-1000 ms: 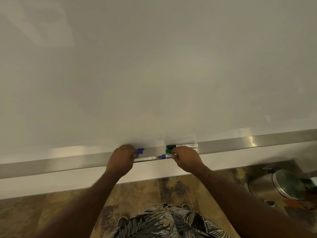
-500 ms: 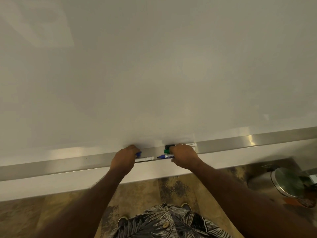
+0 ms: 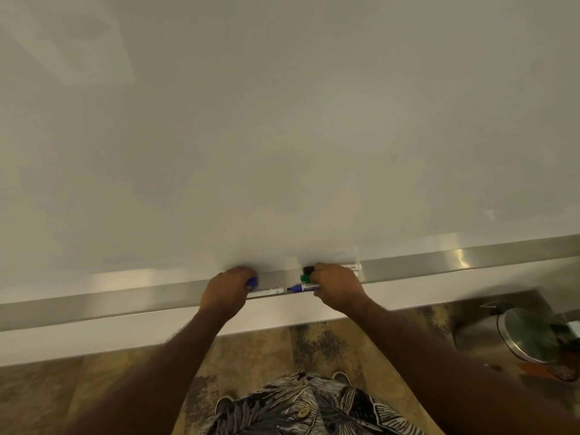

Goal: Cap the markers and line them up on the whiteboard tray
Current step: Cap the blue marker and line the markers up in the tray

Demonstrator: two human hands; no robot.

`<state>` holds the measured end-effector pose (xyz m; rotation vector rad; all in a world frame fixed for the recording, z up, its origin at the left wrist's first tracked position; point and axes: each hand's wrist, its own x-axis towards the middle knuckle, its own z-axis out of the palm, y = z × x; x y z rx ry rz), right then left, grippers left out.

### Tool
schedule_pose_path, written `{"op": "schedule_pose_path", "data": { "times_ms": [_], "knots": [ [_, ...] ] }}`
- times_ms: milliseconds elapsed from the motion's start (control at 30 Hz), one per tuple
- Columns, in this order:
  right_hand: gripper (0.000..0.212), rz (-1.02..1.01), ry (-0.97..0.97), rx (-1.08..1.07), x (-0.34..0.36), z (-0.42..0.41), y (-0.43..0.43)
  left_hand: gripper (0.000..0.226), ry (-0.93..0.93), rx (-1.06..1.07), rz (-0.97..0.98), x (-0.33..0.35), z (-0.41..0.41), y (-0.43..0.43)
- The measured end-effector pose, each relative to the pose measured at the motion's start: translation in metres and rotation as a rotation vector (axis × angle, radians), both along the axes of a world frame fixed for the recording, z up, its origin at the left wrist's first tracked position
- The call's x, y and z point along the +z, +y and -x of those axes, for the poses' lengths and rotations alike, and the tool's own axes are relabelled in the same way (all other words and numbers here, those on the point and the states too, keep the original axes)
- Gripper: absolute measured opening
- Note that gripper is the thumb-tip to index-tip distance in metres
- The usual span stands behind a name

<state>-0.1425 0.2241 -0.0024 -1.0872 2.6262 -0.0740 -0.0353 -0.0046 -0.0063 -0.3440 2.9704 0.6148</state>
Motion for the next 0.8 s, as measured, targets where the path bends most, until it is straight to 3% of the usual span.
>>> {"op": "schedule_pose_path", "data": {
  "times_ms": [800],
  "knots": [
    [0.030, 0.048, -0.035, -0.023, -0.001, 0.001, 0.003, 0.027, 0.156, -0.033, -0.084, 0.004, -0.016, 0.003]
  ]
}}
